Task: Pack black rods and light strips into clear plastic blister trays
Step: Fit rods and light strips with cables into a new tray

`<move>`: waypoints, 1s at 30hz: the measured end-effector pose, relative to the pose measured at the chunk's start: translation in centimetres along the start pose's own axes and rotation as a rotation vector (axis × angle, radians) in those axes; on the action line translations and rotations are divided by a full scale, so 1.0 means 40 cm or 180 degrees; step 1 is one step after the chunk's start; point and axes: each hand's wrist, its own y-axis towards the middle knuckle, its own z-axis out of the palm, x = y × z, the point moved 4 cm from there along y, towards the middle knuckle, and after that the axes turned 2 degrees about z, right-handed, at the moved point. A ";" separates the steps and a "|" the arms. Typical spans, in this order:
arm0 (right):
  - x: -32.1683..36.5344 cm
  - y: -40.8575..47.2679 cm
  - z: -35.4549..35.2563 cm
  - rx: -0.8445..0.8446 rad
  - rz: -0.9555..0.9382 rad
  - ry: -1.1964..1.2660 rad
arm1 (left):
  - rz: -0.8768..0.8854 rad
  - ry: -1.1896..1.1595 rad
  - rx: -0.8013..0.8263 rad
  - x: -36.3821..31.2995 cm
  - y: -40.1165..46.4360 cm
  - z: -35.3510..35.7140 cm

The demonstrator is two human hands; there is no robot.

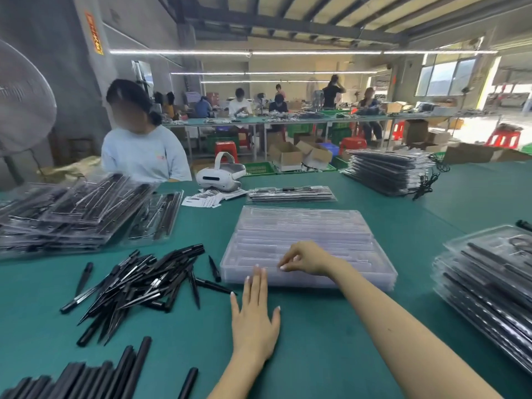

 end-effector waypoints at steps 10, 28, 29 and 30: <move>-0.021 0.022 -0.009 0.0348 0.0317 0.0376 | -0.0124 -0.0270 -0.0306 -0.003 -0.005 0.007; 0.009 0.028 0.008 0.0228 0.0094 -0.0142 | -0.0118 -0.0261 -0.0447 0.002 -0.010 0.009; 0.017 0.030 0.013 0.0175 0.0041 -0.0296 | -0.0117 -0.0258 -0.0461 0.002 -0.010 0.008; 0.024 0.032 0.019 0.0120 -0.0013 -0.0432 | -0.0114 -0.0263 -0.0467 0.001 -0.010 0.007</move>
